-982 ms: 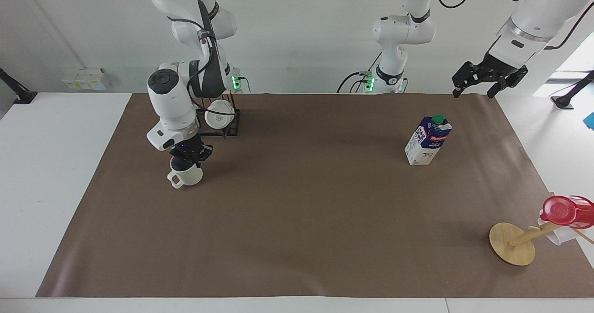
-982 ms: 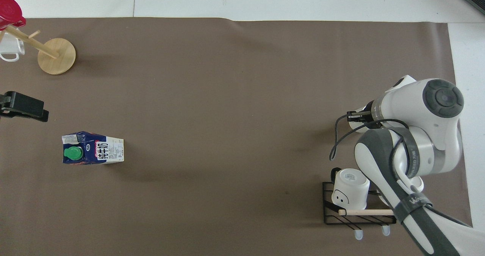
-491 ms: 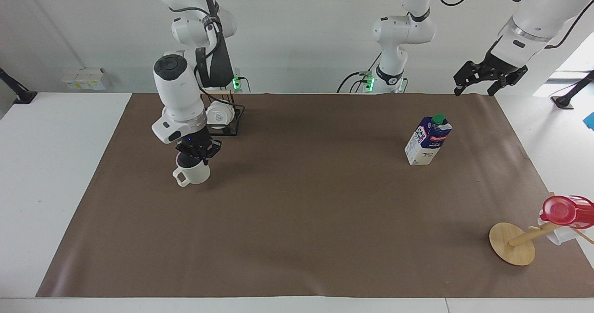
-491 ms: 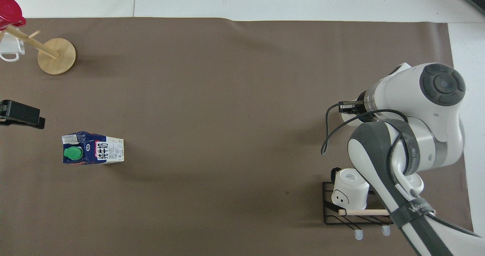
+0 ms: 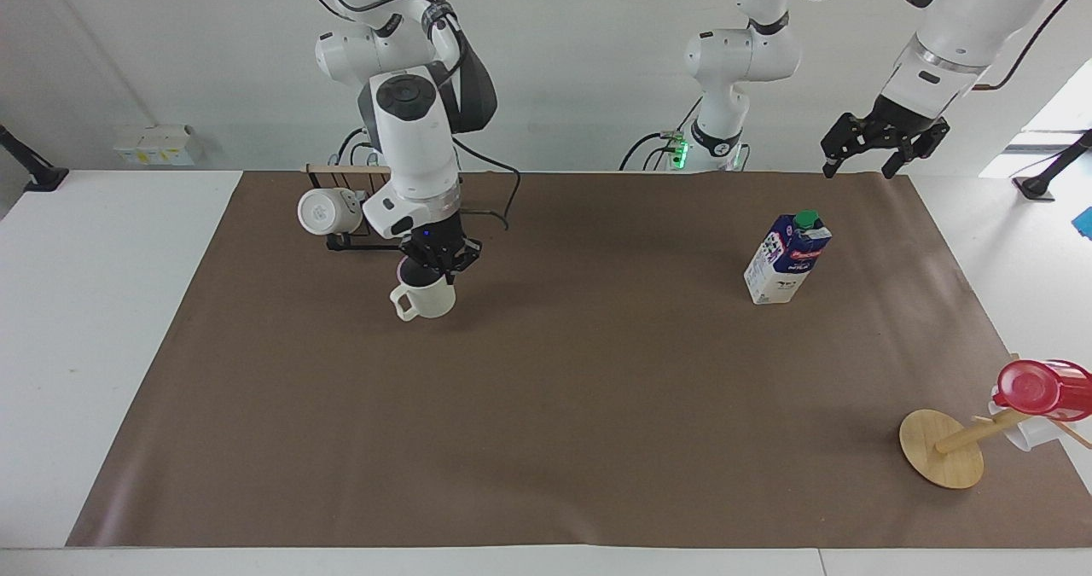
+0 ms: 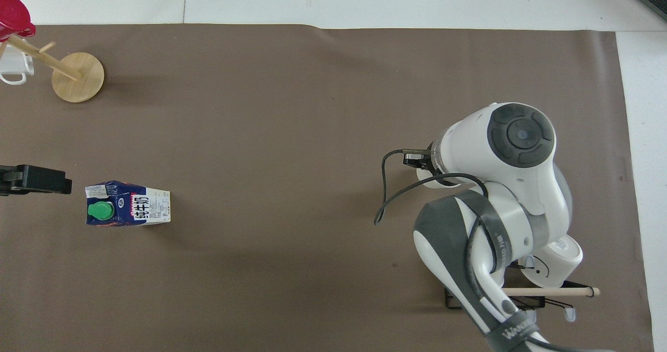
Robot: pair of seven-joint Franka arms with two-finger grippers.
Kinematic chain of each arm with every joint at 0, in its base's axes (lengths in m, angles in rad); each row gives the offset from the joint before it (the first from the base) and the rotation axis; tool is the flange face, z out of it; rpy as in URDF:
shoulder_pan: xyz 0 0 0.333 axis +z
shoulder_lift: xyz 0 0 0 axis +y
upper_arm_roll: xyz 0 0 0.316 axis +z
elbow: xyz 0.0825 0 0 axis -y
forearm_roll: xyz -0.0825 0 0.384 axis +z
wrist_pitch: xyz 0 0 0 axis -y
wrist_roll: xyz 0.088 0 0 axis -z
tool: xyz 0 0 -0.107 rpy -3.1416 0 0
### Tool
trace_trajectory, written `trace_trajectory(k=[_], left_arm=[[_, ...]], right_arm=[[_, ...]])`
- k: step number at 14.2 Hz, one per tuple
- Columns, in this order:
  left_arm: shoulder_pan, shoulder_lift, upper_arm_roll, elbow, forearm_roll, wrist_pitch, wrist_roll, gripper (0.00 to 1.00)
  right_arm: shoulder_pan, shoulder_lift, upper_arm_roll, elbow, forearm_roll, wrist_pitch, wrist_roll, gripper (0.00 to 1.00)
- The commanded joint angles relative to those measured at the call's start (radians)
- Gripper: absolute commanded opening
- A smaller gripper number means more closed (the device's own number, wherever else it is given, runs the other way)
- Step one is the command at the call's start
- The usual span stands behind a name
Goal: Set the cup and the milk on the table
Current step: 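Carry the mug to table center while the left gripper grasps the carton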
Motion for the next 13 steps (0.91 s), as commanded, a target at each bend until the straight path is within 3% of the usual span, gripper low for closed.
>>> trace_trajectory(k=[1,4,11,13], left_arm=[[-0.001,-0.087,-0.003,-0.122,0.020,0.083,0.014,1.00],[-0.007,-0.094,-0.005,-0.143,0.021,0.107,0.014,1.00],[-0.007,-0.096,-0.005,-0.229,0.021,0.187,0.014,1.00],[-0.007,-0.099,-0.005,-0.258,0.021,0.212,0.014,1.00]], right_arm=[[0.057,0.008,0.010,-0.011,-0.002,0.022,0.071,0.00],[0.125,0.024,0.010,-0.026,-0.002,0.091,0.158,0.00],[0.245,0.178,0.007,-0.017,-0.033,0.315,0.366,0.00],[0.249,0.183,0.007,-0.017,-0.062,0.318,0.375,0.00]])
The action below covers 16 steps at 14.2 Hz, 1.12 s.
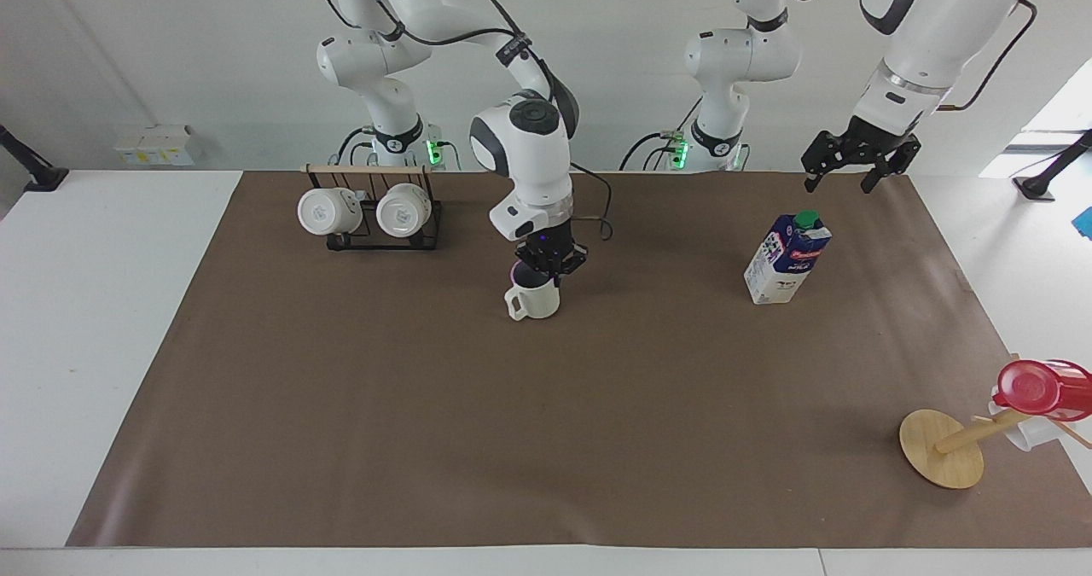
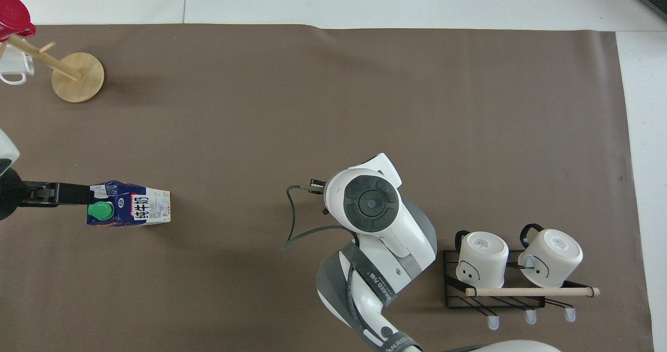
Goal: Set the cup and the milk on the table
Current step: 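Carry the mug to table center while the left gripper grasps the carton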
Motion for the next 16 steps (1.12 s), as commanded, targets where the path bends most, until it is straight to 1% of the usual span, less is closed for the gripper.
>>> trace_trajectory(k=[1,6,7,8,10,11,14,16], left_arm=[[-0.005,-0.034,0.003,-0.070,0.020,0.060,0.010,1.00],[-0.007,-0.031,0.001,-0.127,0.022,0.133,0.008,1.00],[-0.007,-0.030,0.001,-0.133,0.022,0.146,0.008,1.00],[-0.007,-0.025,0.001,-0.137,0.022,0.155,0.008,1.00],[-0.008,-0.022,-0.002,-0.144,0.022,0.172,0.008,1.00],[-0.008,-0.022,-0.005,-0.153,0.022,0.180,0.008,1.00],[-0.008,-0.027,-0.007,-0.205,0.022,0.232,0.008,1.00],[-0.008,-0.025,-0.008,-0.217,0.022,0.255,0.008,1.00]], right_arm=[[0.007,0.018,-0.001,0.003,-0.023,0.031,0.032,0.00],[0.002,0.020,-0.001,-0.002,-0.024,0.023,0.029,0.00],[0.002,0.020,-0.001,-0.001,-0.024,0.021,0.026,0.32],[0.002,0.020,-0.001,0.004,-0.029,0.020,0.024,0.99],[0.002,0.011,-0.001,0.019,-0.034,0.017,0.023,1.00],[-0.005,-0.008,0.000,0.021,-0.032,0.014,0.018,1.00],[-0.025,-0.083,0.000,0.027,-0.017,-0.040,-0.002,1.00],[-0.033,-0.129,-0.001,0.027,-0.014,-0.072,-0.026,1.00]])
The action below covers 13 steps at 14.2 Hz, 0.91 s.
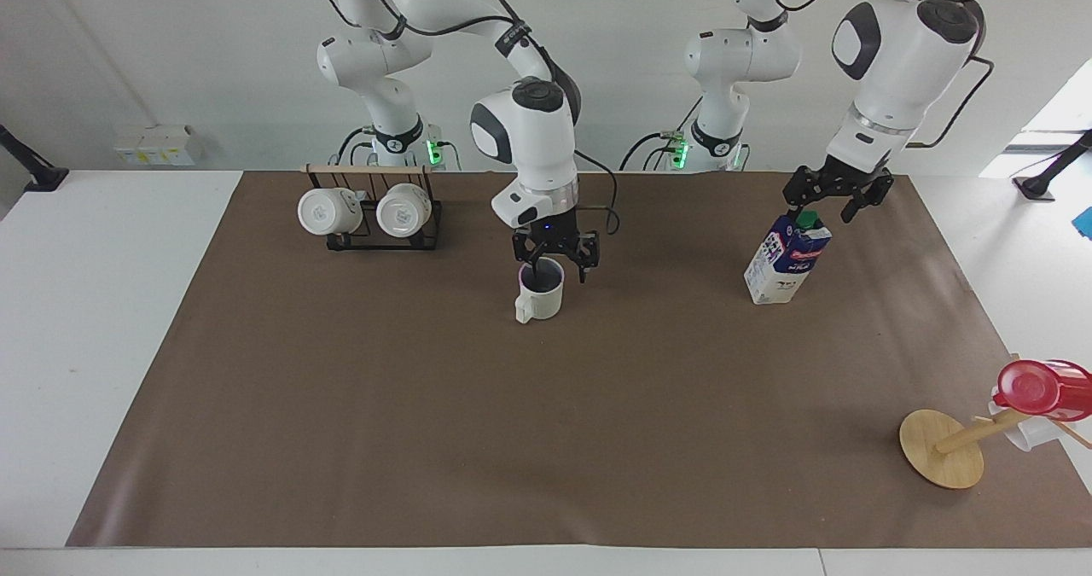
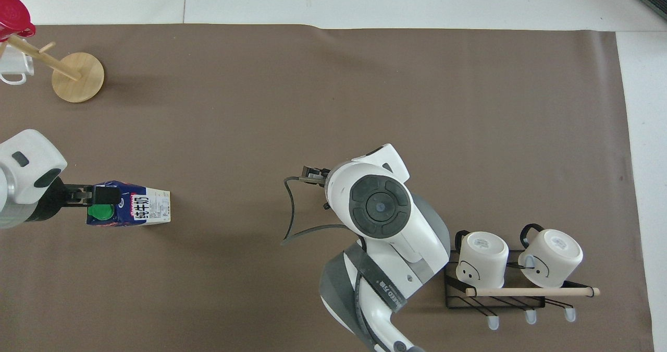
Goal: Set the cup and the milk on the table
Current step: 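Carry the mug to table center while the left gripper grasps the carton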
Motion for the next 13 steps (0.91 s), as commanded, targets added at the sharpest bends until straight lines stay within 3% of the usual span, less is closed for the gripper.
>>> trace_trajectory(k=[1,6,13], left_arm=[[-0.007,-0.025,0.001,-0.058,0.019,0.063,0.007,1.00],[-0.007,-0.032,0.001,-0.179,0.019,0.188,0.007,1.00],[-0.011,-0.025,-0.001,-0.184,0.019,0.209,0.008,1.00]], right_arm=[[-0.032,-0.076,0.005,-0.010,-0.005,-0.052,-0.038,1.00],[-0.084,-0.130,0.003,-0.012,-0.005,-0.121,-0.104,1.00],[-0.237,-0.197,0.002,-0.012,-0.003,-0.239,-0.305,1.00]])
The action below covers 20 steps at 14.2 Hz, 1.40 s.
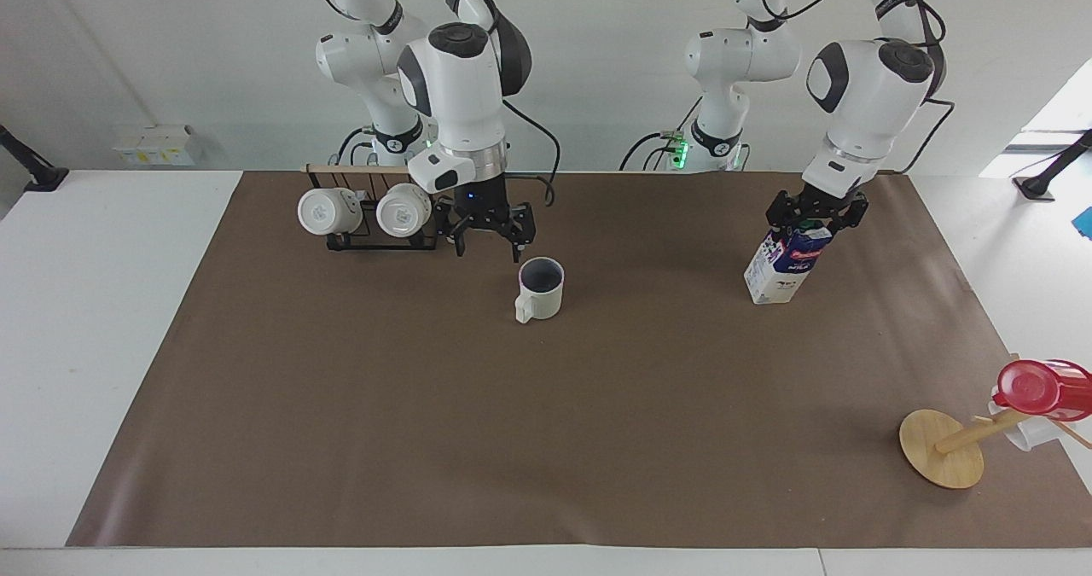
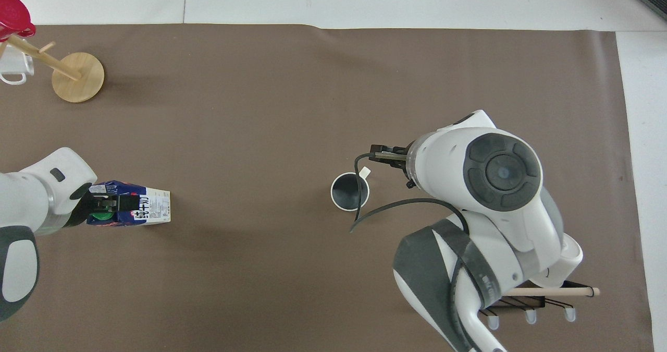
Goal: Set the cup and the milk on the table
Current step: 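Release the mug and withdraw the right gripper toward its rest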
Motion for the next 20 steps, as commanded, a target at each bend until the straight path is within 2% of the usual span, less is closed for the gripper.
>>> trace_trajectory(k=[1,4,5,7,10,12,14,20], left_arm=[[-0.011,-0.025,0.004,-0.029,0.018,0.023,0.004,0.90],[-0.020,-0.025,0.004,-0.029,0.018,0.020,0.012,0.63],[-0.020,-0.025,0.004,-0.029,0.018,0.017,0.012,0.58],[-0.022,-0.025,0.004,-0.024,0.018,0.013,0.012,0.56],[-0.020,-0.025,0.004,-0.020,0.018,-0.004,0.010,0.48],[-0.017,-0.025,0.004,-0.018,0.018,-0.006,0.009,0.48],[-0.016,-0.025,0.004,-0.009,0.018,-0.007,0.009,0.40],[-0.025,-0.014,-0.020,0.082,0.018,-0.073,-0.072,0.36]], right_arm=[[-0.071,-0.053,0.006,-0.013,-0.002,-0.050,-0.097,1.00],[-0.149,-0.094,0.003,-0.013,0.094,-0.102,-0.211,1.00],[-0.176,-0.107,0.001,-0.013,0.099,-0.128,-0.240,1.00],[-0.232,-0.130,0.001,-0.013,0.099,-0.171,-0.321,1.00],[-0.295,-0.148,0.000,-0.013,0.099,-0.217,-0.346,1.00],[-0.303,-0.148,-0.005,0.001,0.099,-0.217,-0.355,1.00],[-0.303,-0.142,-0.005,0.042,0.096,-0.217,-0.345,1.00],[-0.305,-0.147,-0.022,0.137,0.081,-0.259,-0.344,1.00]])
